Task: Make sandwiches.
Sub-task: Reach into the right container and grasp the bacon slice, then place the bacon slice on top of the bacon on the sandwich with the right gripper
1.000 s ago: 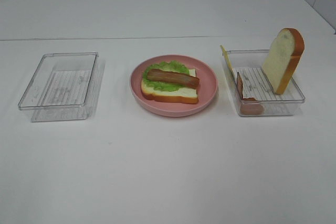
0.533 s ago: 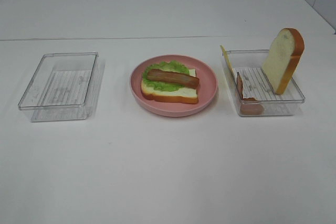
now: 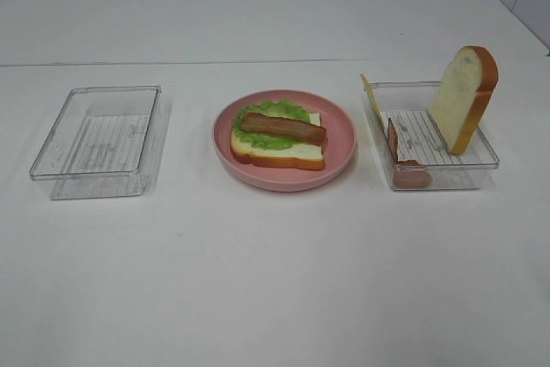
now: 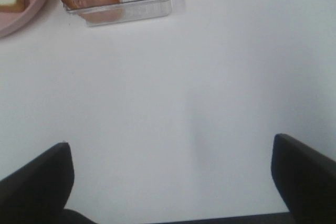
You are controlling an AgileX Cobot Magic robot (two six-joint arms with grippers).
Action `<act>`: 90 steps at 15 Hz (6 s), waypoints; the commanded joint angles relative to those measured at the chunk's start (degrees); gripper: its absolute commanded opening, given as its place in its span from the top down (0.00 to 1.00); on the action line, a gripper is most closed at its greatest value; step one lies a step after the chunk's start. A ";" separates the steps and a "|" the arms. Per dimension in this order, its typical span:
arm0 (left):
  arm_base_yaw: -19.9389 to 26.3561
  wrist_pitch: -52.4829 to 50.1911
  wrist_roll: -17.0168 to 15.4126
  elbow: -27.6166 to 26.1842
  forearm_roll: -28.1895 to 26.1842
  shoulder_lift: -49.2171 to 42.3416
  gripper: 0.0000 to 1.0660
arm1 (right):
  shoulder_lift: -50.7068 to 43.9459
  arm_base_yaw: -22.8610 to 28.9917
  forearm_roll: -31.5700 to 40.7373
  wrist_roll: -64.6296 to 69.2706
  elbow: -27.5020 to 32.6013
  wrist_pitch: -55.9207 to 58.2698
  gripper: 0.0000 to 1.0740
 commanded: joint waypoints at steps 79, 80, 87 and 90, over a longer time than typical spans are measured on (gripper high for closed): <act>0.11 -0.23 0.11 0.11 -0.52 -0.74 0.05 | 74.89 28.59 24.69 -2.29 -59.59 -14.73 1.00; 0.11 -0.23 0.11 0.11 -0.52 -0.74 0.05 | 75.46 28.59 24.69 -2.23 -59.59 -15.53 1.00; 0.11 -0.23 0.11 0.11 -0.52 -0.74 0.05 | 80.84 28.59 24.24 -2.01 -59.59 -23.49 1.00; 0.11 -0.23 0.11 0.11 -0.52 -0.74 0.05 | 81.82 28.53 13.81 2.29 -59.59 -20.80 1.00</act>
